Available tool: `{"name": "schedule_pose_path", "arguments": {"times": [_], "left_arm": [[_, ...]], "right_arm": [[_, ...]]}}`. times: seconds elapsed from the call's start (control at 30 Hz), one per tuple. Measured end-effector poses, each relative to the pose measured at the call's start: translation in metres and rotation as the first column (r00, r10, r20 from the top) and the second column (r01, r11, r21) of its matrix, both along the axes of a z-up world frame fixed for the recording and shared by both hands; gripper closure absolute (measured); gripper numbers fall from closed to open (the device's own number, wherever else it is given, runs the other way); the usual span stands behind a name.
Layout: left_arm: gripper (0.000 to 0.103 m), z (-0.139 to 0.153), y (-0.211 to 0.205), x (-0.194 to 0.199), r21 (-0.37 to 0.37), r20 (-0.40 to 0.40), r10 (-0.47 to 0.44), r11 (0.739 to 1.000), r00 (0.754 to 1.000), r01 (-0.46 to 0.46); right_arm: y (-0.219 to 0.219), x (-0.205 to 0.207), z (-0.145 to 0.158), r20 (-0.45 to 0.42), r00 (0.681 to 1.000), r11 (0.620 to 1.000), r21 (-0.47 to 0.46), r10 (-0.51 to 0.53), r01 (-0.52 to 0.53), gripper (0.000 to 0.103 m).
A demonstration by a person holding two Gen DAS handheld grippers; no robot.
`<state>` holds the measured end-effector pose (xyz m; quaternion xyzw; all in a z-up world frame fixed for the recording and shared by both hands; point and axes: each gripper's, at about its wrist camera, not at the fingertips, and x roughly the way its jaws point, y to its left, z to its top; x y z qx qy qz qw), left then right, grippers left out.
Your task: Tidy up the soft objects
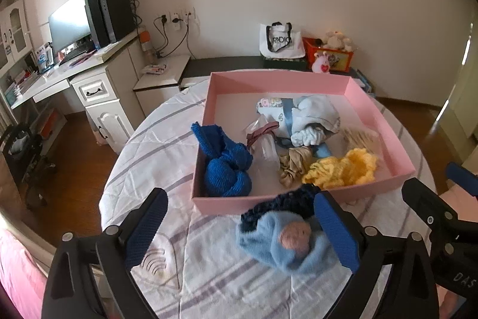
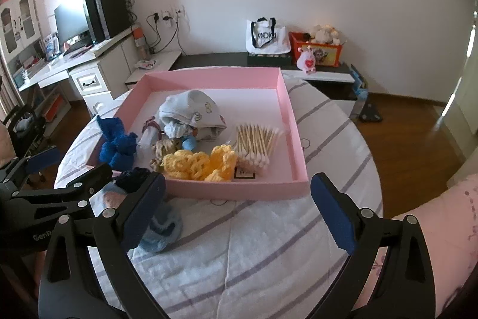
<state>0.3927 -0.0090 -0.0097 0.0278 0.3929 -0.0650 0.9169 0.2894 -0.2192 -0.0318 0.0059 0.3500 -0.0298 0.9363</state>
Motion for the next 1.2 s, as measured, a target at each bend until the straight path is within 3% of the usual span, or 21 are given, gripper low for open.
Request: {"name": "schedule_pose_path", "arguments": {"times": [0.8, 1.2], "left_arm": [[0.000, 0.071, 0.012, -0.153, 0.000, 0.170, 0.004, 1.000, 0.985, -0.004], [0.000, 0.103, 0.013, -0.229, -0.001, 0.290, 0.018, 1.000, 0.957, -0.018]], "right_arm": [[0.016, -0.122, 0.059, 0.165, 0.986, 0.999, -0.041, 0.009, -0.002, 0.000], [0.020, -0.174, 0.086, 0.271, 0.962, 0.999, -0.044, 0.014, -0.002, 0.000]]}}
